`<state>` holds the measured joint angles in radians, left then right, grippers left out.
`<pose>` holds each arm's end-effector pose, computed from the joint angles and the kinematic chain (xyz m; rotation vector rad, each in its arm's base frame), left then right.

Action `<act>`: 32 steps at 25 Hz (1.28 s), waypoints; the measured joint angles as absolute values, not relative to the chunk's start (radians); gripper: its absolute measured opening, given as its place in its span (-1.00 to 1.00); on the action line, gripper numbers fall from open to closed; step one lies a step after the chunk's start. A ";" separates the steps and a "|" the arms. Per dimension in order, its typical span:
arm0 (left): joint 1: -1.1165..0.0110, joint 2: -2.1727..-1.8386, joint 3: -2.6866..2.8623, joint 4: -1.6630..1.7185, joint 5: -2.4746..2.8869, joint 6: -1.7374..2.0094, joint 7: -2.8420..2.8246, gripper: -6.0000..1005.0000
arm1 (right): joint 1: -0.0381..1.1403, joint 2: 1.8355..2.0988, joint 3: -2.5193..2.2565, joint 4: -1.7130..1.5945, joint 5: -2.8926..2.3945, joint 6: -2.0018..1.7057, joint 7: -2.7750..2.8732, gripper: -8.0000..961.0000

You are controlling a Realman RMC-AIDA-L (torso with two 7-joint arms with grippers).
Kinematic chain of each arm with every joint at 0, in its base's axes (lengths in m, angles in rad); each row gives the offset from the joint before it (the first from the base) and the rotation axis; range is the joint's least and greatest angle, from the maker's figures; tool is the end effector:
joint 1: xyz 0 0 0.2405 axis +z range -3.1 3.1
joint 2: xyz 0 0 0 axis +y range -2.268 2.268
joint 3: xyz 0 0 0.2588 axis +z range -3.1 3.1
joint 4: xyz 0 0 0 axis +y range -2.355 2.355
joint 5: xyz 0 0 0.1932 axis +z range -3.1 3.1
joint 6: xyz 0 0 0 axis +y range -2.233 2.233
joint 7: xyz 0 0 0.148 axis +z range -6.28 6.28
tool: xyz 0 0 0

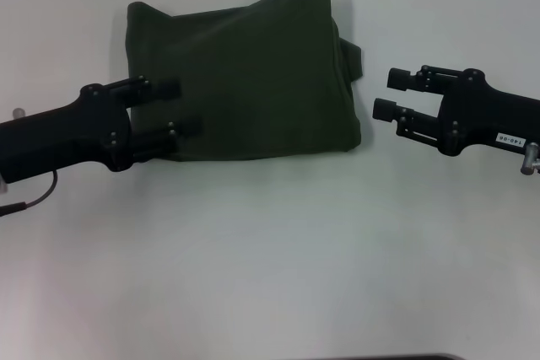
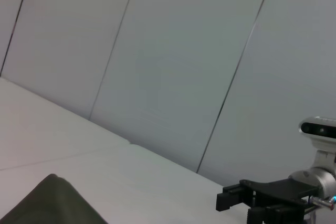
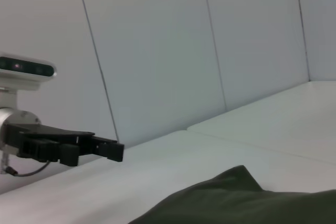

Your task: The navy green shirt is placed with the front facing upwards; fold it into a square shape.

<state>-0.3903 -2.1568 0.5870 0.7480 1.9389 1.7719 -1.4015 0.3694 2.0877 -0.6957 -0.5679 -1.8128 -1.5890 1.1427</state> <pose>-0.2537 0.2699 -0.0004 -2.6592 -0.7119 -0.9996 0.2821 0.2774 -0.0078 -2.5635 0.5679 0.8736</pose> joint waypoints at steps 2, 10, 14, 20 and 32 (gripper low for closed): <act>-0.390 -2.157 0.588 0.748 1.940 1.764 -1.401 0.41 | 0.372 2.088 -0.695 -0.568 -1.813 -1.577 1.146 0.14; -0.399 -2.161 0.591 0.745 1.941 1.676 -1.402 0.41 | 0.381 2.087 -0.677 -0.568 -1.807 -1.473 1.211 0.14; -0.429 -2.162 0.591 0.719 1.941 1.627 -1.403 0.41 | 0.433 2.086 -0.639 -0.570 -1.764 -1.369 1.351 0.14; -0.443 -2.161 0.588 0.695 1.934 1.608 -1.370 0.41 | 0.593 2.098 -0.759 -0.492 -1.808 -1.164 1.230 0.13; -0.437 -2.161 0.583 0.682 1.909 1.639 -1.358 0.41 | 0.715 2.088 -0.823 -0.480 -1.779 -1.007 1.361 0.12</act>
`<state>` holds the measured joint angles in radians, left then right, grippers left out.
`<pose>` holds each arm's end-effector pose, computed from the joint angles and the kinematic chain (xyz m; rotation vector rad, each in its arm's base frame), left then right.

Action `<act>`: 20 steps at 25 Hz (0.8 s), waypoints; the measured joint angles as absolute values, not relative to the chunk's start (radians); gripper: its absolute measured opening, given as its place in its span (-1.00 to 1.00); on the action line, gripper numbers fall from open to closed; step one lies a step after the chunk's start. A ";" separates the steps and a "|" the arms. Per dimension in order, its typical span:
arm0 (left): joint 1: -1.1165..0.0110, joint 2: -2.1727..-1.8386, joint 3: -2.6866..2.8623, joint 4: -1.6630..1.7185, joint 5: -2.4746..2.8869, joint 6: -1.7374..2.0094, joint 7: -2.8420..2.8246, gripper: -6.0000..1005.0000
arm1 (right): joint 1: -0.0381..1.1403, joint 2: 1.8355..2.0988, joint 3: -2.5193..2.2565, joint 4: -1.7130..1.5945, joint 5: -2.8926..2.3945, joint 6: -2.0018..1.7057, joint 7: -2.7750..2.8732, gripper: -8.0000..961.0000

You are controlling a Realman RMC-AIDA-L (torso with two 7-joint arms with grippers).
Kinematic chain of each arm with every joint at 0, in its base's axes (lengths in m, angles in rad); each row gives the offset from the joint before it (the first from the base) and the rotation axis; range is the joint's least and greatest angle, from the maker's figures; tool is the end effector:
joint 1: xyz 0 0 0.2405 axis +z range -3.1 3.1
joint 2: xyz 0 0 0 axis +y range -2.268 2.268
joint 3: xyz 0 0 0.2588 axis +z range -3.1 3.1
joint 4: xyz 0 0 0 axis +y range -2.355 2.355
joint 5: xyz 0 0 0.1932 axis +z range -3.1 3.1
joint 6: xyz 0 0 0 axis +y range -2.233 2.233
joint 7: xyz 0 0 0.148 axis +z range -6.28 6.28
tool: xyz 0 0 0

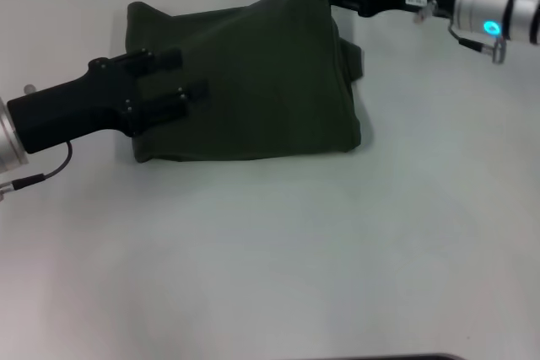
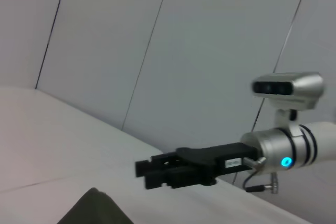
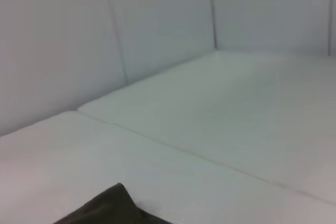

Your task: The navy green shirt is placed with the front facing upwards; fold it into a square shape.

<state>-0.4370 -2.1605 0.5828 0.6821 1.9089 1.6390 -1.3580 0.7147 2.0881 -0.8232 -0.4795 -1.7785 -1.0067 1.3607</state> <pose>-0.2518 0.2930 -0.0096 -2.5720 -0.7080 -0.9731 0.2250 0.4051 -0.0301 -2.4126 0.6734 0.5847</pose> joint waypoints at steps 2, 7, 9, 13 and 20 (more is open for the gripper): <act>-0.437 -2.160 0.583 0.683 1.899 1.642 -1.357 0.41 | 0.743 2.086 -0.878 -0.498 -1.817 -0.960 1.494 0.12; -0.437 -2.159 0.581 0.685 1.890 1.659 -1.345 0.41 | 0.786 2.097 -0.985 -0.514 -1.848 -0.936 1.595 0.12; -0.434 -2.159 0.581 0.685 1.890 1.661 -1.345 0.41 | 0.785 2.099 -1.018 -0.500 -1.803 -0.943 1.532 0.12; -0.429 -2.159 0.580 0.683 1.887 1.665 -1.344 0.41 | 0.782 2.095 -1.106 -0.469 -1.718 -0.957 1.489 0.12; -0.433 -2.161 0.581 0.682 1.863 1.698 -1.331 0.41 | 0.784 2.078 -1.155 -0.689 -1.879 -1.050 1.982 0.12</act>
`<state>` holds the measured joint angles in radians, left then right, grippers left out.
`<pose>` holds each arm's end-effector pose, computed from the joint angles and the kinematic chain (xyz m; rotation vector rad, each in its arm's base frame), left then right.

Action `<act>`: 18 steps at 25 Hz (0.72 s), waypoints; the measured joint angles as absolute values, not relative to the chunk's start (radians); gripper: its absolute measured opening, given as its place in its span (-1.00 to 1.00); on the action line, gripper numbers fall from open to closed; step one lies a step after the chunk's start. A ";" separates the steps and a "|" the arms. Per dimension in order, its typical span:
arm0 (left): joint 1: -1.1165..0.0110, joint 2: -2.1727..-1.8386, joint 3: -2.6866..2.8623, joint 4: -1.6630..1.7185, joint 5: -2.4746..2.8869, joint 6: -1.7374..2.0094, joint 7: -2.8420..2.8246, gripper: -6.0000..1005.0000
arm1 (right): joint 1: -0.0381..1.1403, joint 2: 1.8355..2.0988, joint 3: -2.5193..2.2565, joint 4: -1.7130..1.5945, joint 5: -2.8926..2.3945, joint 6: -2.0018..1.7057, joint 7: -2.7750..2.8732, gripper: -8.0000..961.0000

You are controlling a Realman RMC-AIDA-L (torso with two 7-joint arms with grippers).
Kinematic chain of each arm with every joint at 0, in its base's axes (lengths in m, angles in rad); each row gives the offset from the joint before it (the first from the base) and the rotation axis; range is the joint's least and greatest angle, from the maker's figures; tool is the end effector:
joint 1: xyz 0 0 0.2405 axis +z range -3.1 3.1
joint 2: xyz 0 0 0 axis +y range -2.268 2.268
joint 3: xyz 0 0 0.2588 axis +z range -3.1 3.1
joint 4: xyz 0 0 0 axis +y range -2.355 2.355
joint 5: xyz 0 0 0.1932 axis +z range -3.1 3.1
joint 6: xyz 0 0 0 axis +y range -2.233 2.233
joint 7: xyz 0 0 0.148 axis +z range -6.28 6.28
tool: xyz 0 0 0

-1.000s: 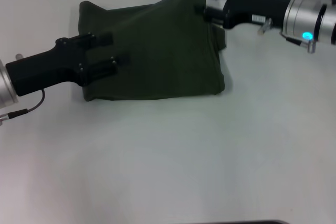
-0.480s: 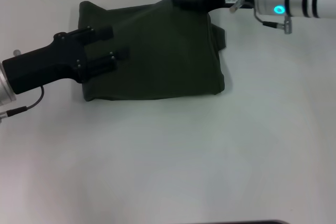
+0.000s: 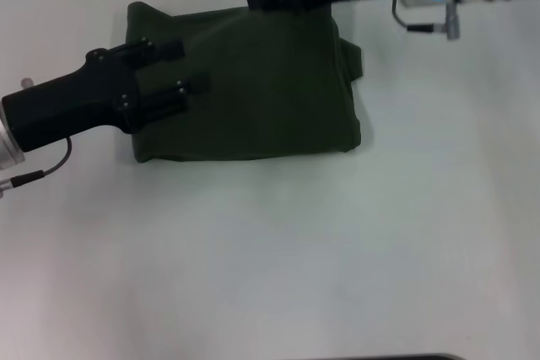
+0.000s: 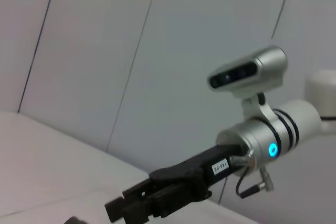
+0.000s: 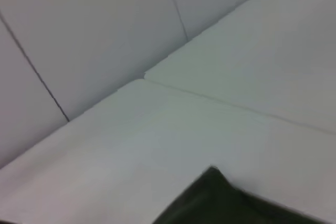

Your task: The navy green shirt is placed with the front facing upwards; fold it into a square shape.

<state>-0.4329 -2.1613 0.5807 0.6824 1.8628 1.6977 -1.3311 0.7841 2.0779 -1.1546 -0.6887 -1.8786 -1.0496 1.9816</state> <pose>-0.2439 0.2889 -0.0043 -2.5708 -0.6404 -1.0619 0.1589 0.4086 -0.0457 -2.6166 0.9219 0.4927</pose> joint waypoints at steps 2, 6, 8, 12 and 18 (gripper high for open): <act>-0.434 -2.161 0.581 0.682 1.861 1.701 -1.331 0.41 | 0.797 2.066 -1.151 -0.748 -1.958 -1.088 2.150 0.12; -0.435 -2.162 0.581 0.682 1.861 1.708 -1.331 0.41 | 0.869 2.019 -1.144 -0.715 -2.080 -1.113 2.393 0.12; -0.436 -2.163 0.583 0.683 1.861 1.713 -1.331 0.41 | 0.904 2.002 -1.130 -0.655 -2.098 -1.111 2.437 0.12; -0.438 -2.163 0.586 0.686 1.861 1.732 -1.339 0.41 | 0.941 1.977 -1.067 -0.598 -2.104 -1.155 2.490 0.12; -0.442 -2.163 0.587 0.690 1.861 1.765 -1.342 0.41 | 0.944 1.978 -0.963 -0.502 -2.081 -1.148 2.569 0.12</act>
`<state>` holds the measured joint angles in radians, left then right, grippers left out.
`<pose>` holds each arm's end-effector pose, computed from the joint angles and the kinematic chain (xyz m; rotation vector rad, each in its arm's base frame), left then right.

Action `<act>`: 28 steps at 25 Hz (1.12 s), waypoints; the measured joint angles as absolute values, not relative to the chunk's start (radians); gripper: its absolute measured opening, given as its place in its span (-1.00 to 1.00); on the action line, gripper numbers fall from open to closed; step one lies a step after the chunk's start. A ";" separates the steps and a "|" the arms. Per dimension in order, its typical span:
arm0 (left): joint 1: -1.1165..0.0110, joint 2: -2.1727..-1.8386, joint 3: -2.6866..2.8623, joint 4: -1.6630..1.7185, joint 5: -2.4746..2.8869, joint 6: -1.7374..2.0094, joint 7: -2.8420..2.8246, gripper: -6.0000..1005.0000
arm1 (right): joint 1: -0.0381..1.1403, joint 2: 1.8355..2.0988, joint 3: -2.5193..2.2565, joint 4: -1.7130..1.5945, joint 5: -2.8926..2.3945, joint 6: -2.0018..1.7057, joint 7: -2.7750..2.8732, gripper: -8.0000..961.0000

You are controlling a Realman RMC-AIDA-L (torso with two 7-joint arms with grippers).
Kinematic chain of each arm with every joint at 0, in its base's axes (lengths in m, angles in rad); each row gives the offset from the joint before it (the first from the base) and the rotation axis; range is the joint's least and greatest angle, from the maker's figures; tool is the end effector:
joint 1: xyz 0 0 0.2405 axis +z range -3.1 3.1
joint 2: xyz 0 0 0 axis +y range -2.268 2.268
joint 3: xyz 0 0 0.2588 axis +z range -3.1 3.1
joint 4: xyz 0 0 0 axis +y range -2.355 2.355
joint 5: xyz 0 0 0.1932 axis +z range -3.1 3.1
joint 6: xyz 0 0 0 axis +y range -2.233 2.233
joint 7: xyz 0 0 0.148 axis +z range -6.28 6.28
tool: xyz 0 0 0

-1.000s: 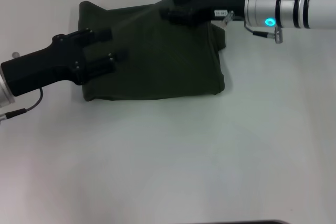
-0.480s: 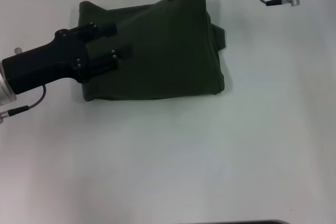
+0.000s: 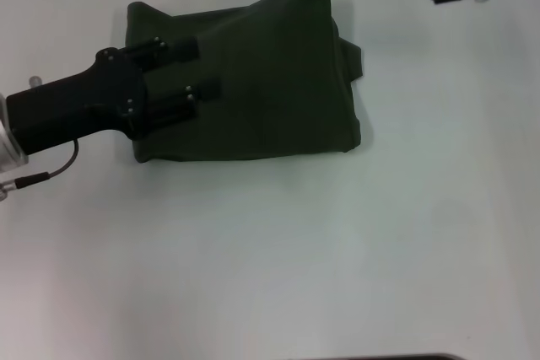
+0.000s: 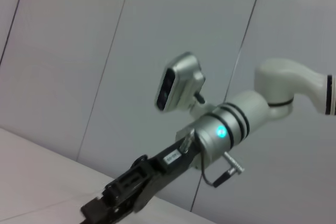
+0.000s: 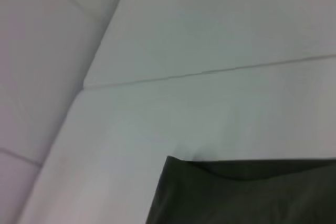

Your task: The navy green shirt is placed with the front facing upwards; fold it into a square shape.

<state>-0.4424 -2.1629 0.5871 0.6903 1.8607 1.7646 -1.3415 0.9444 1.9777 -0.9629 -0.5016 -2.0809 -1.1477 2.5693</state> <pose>-0.2340 0.2837 -0.0032 -2.6251 -0.6037 -1.1218 0.1651 0.4330 -0.0176 -2.3190 1.7082 0.4451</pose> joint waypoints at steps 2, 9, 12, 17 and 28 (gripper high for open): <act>-0.443 -2.163 0.587 0.690 1.861 1.766 -1.345 0.41 | 0.946 1.987 -0.947 -0.459 -2.075 -1.119 2.567 0.12; -0.448 -2.163 0.587 0.692 1.861 1.767 -1.355 0.41 | 0.937 2.039 -0.893 -0.353 -1.984 -0.994 2.593 0.12; -0.450 -2.163 0.588 0.692 1.861 1.760 -1.350 0.41 | 0.932 2.070 -0.891 -0.352 -1.939 -0.942 2.588 0.12; -0.450 -2.161 0.581 0.693 1.861 1.759 -1.350 0.41 | 0.939 2.089 -0.891 -0.328 -1.913 -0.891 2.591 0.12; -0.457 -2.161 0.580 0.699 1.861 1.732 -1.344 0.41 | 0.930 2.091 -0.916 -0.261 -1.850 -0.784 2.584 0.12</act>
